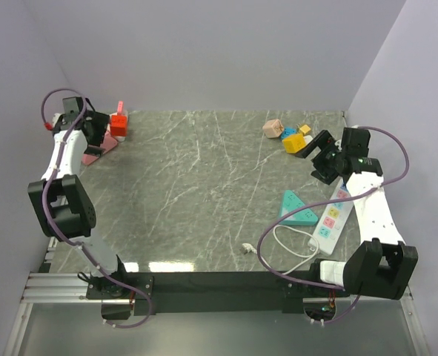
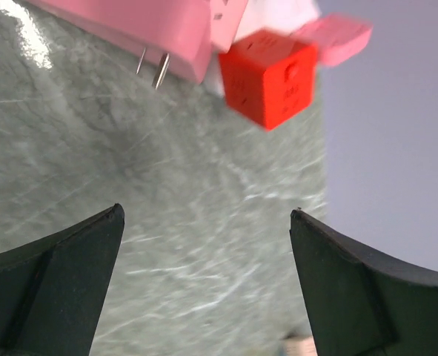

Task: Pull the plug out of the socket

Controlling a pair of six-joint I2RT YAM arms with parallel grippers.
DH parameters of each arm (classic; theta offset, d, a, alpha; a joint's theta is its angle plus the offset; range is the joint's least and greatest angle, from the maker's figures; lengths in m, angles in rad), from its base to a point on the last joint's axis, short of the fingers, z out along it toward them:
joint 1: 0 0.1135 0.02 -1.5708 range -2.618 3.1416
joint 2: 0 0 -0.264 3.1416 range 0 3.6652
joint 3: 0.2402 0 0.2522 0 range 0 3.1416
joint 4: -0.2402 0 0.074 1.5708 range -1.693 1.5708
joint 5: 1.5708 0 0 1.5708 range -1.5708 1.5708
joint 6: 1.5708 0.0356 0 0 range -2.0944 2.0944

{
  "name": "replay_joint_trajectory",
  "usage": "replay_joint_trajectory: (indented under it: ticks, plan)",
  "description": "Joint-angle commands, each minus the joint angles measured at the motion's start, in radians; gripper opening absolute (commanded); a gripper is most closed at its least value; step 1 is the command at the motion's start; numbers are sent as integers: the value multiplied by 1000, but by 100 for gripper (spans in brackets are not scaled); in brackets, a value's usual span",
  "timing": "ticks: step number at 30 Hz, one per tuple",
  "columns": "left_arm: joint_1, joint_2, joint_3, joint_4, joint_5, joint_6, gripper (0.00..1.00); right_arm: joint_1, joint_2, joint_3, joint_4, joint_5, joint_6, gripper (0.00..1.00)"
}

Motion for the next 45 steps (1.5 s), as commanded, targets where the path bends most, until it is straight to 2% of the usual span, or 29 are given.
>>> replay_joint_trajectory:
  ticks: [1,5,7,13,26,33,41,45]
  plan:
    - [51,-73,6,81,0,-237,99,13,17,42,34,-6,-19,99]
    - [130,-35,-17,115,97,-373,99,16,38,51,39,-8,-20,98]
    - [150,-4,5,67,104,-418,99,16,55,54,45,-8,-22,99]
    - [159,49,6,69,112,-527,99,16,104,49,72,-32,-17,99]
    - [150,223,117,38,135,-558,99,15,204,88,77,-64,-34,98]
    - [148,258,86,59,129,-584,95,16,215,77,86,-72,-34,98]
    - [141,260,25,112,152,-562,82,16,222,78,89,-77,-32,95]
    - [138,218,-52,193,169,-503,75,15,219,71,97,-80,-29,94]
